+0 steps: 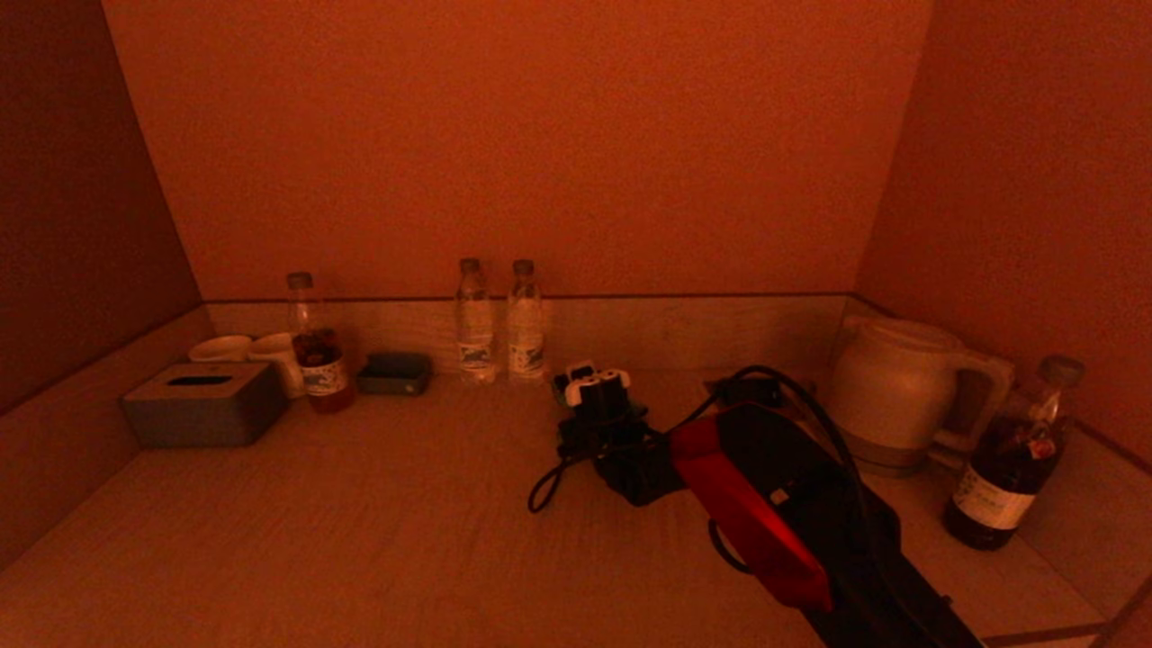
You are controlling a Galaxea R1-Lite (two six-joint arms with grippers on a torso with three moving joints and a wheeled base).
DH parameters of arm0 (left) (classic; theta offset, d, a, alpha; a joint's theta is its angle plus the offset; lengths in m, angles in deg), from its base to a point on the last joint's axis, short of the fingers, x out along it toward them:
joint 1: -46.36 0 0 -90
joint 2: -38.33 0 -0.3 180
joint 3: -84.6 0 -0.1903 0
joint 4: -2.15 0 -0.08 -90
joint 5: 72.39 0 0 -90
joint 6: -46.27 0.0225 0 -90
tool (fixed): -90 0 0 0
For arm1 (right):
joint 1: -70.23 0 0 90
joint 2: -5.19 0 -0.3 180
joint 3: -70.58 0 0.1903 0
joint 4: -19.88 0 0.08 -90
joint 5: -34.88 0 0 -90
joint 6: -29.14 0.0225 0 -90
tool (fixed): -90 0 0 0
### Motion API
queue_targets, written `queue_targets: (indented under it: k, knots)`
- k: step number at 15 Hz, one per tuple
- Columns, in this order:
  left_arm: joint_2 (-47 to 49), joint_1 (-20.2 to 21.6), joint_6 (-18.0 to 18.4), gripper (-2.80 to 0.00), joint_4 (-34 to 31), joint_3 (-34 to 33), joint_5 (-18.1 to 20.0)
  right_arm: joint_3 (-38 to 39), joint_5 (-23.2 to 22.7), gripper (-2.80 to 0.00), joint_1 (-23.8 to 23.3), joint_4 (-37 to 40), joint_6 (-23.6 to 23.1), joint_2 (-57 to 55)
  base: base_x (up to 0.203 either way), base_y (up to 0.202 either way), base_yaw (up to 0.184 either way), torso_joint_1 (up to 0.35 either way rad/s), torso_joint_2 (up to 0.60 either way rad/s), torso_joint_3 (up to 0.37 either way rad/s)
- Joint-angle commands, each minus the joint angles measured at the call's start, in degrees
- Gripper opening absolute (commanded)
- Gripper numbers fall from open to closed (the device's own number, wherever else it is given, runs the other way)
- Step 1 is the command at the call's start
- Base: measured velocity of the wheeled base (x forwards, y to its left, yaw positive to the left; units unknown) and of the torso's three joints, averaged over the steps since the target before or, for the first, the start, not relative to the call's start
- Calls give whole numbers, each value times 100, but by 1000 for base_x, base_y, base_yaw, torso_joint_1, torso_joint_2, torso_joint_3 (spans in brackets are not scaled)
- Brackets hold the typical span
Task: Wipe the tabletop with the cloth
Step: Sweep the stains on the table
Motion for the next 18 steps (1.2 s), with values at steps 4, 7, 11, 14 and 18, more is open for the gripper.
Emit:
queue_targets:
  k: [4, 7, 11, 14, 18]
  knots:
    - [0, 11, 0, -280, -2, 0, 2, -117, -26, -280, 222, -39, -216, 29, 0, 0, 0, 0, 0, 0]
    - [0, 3, 0, -280, 7, 0, 2, -117, -79, -280, 556, -39, -225, 187, 0, 0, 0, 0, 0, 0]
    - [0, 3, 0, -280, 7, 0, 2, -117, -79, -280, 556, -39, -225, 187, 0, 0, 0, 0, 0, 0]
    - [0, 8, 0, -280, -2, 0, 2, -117, -109, -280, 1150, -47, -253, 618, 0, 0, 0, 0, 0, 0]
    - [0, 3, 0, -280, -2, 0, 2, -117, -114, -280, 1241, -48, -260, 688, 0, 0, 0, 0, 0, 0]
